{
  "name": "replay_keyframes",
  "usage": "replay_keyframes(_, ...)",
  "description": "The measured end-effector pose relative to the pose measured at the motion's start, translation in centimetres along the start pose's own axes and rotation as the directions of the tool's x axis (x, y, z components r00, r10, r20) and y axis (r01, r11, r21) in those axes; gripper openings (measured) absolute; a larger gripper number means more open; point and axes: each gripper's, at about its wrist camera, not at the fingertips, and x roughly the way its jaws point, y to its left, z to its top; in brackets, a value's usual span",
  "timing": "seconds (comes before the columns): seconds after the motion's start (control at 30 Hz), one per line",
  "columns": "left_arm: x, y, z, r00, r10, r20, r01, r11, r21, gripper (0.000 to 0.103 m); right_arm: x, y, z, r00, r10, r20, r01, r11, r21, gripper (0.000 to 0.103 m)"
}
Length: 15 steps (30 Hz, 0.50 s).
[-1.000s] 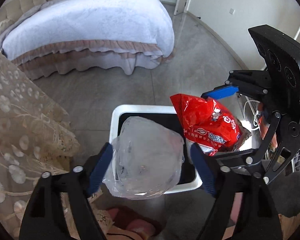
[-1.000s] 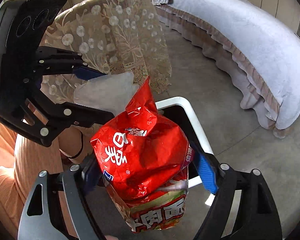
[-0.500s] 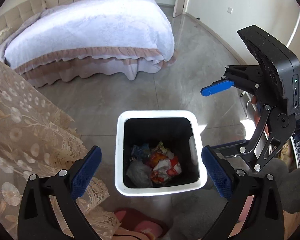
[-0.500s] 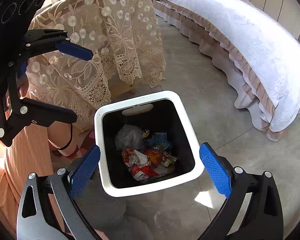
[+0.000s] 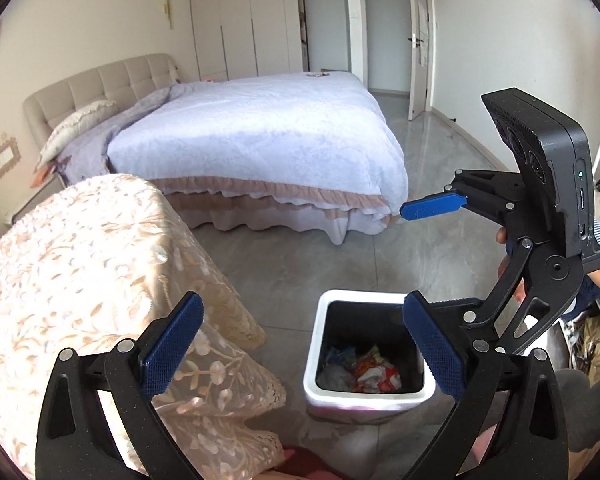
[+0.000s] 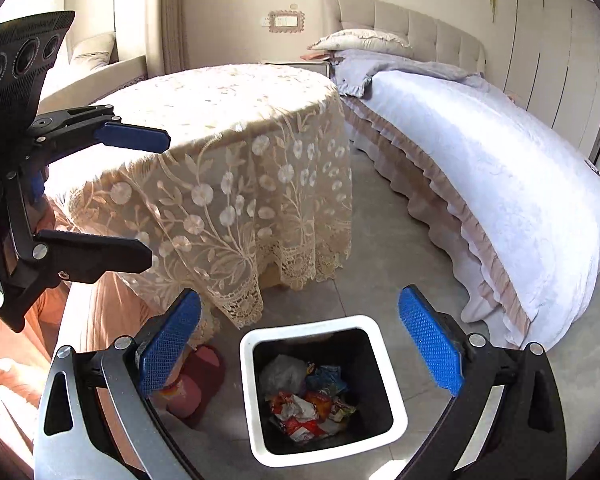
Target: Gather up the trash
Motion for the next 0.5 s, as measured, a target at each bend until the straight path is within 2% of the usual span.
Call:
replay_keyframes(0.13, -3.8, 1.5, -0.3, 0.992, 0.107, 0.063, -0.106, 0.994, -0.026, 0.098, -0.8, 2.9, 3.1, 0.997, 0.008, 0.072, -0.006, 0.999, -0.038, 0.099)
replay_keyframes(0.33, -8.9, 4.5, -1.3, 0.956, 0.273, 0.107, -0.266, 0.961, -0.081, 0.098, -1.2, 7.0, 7.3, 0.989, 0.026, 0.146, -0.017, 0.998, -0.057, 0.099)
replay_keyframes(0.5, -12.1, 8.0, -2.8, 0.929, 0.352, 0.112, -0.325, 0.923, -0.204, 0.098, -0.8, 10.1, 10.2, 0.983, 0.044, 0.178, -0.035, 0.998, -0.050, 0.099)
